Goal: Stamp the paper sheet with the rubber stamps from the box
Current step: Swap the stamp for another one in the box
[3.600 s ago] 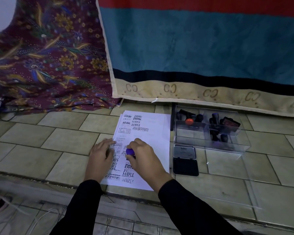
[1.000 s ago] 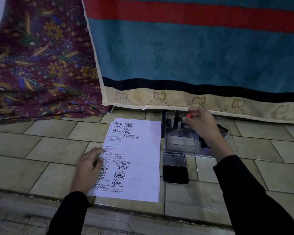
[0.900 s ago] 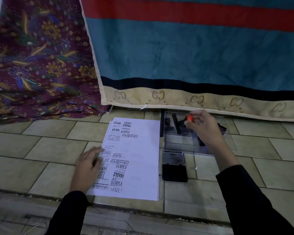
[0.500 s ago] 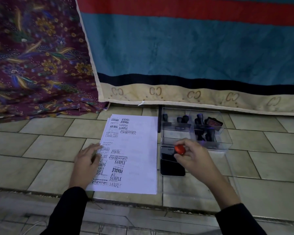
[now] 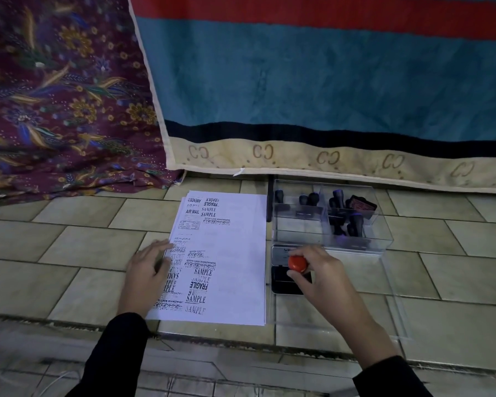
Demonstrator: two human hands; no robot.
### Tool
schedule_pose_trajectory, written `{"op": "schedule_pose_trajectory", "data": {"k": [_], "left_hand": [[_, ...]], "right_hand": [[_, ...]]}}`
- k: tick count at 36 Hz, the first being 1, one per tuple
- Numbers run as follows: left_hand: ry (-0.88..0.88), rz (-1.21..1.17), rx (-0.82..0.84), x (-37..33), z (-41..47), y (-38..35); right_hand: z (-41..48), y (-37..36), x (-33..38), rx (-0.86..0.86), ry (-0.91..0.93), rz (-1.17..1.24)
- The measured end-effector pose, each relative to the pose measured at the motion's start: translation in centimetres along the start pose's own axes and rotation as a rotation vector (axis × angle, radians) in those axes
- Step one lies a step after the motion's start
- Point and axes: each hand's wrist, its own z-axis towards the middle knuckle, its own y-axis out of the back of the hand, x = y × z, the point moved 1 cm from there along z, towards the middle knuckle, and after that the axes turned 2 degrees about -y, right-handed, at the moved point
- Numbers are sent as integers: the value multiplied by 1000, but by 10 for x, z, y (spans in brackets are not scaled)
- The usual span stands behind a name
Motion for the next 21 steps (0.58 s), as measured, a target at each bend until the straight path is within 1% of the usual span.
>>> {"op": "schedule_pose_trajectory", "data": {"k": [14, 21], "left_hand": [[-6, 8, 1, 2, 1, 0], [-17, 24, -3, 1, 1, -1]], "right_hand": [[-3, -2, 4, 8, -5, 13], [-4, -9, -2, -27, -60, 112]]}}
